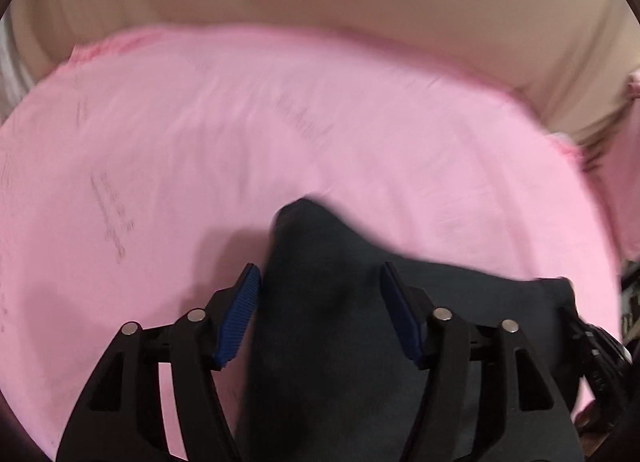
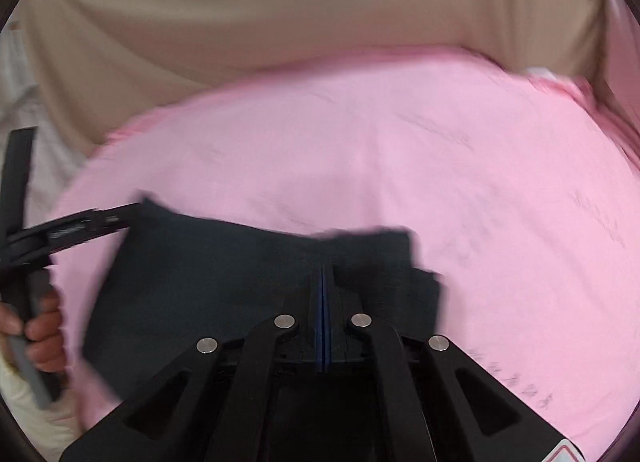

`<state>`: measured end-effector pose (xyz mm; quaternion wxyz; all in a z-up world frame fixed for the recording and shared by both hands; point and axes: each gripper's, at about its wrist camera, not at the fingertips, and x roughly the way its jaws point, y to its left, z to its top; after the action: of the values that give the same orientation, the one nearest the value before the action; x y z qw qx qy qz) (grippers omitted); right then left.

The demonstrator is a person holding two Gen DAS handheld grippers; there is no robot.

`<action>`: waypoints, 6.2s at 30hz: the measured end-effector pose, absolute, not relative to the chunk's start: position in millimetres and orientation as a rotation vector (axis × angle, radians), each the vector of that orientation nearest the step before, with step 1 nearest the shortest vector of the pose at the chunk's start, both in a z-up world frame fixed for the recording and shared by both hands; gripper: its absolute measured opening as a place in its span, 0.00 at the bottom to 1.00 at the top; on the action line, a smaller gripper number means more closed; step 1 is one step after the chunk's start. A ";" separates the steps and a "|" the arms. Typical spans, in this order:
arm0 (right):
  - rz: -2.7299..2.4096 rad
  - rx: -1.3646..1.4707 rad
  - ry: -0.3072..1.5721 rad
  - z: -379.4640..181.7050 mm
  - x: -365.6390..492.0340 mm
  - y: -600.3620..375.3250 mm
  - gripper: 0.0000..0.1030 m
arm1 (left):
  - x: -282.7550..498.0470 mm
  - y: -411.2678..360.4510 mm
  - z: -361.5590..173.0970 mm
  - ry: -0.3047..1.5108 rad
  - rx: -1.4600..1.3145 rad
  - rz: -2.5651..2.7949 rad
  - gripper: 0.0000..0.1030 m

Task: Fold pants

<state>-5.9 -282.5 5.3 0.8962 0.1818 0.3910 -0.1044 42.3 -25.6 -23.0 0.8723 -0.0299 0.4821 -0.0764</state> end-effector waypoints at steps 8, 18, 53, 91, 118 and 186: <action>-0.069 0.449 0.702 41.7 -63.1 -265.2 0.03 | 23.7 -15.1 -15.7 0.959 -0.023 -0.144 0.63; -0.053 0.350 0.740 36.3 -108.9 -239.1 0.09 | -28.5 -6.2 -0.4 0.871 0.070 -0.144 0.64; -0.073 0.399 0.723 27.1 -157.7 -236.2 0.12 | -87.7 28.4 -30.8 1.029 -0.088 -0.331 0.65; 0.070 0.643 0.833 -9.8 -140.9 -235.8 0.56 | -99.0 25.6 -29.1 1.082 -0.062 -0.322 0.69; 0.072 0.554 0.705 48.2 -165.9 -195.6 0.29 | -138.7 12.8 58.7 0.860 0.006 -0.386 0.20; -0.150 0.414 0.727 23.9 244.2 -349.4 0.00 | 286.8 -68.0 -21.3 0.922 0.094 -0.046 0.78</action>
<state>244.2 -349.4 23.9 0.9111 0.2009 0.3524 -0.0729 286.8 -68.0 -21.3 0.8944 0.0455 0.4444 -0.0222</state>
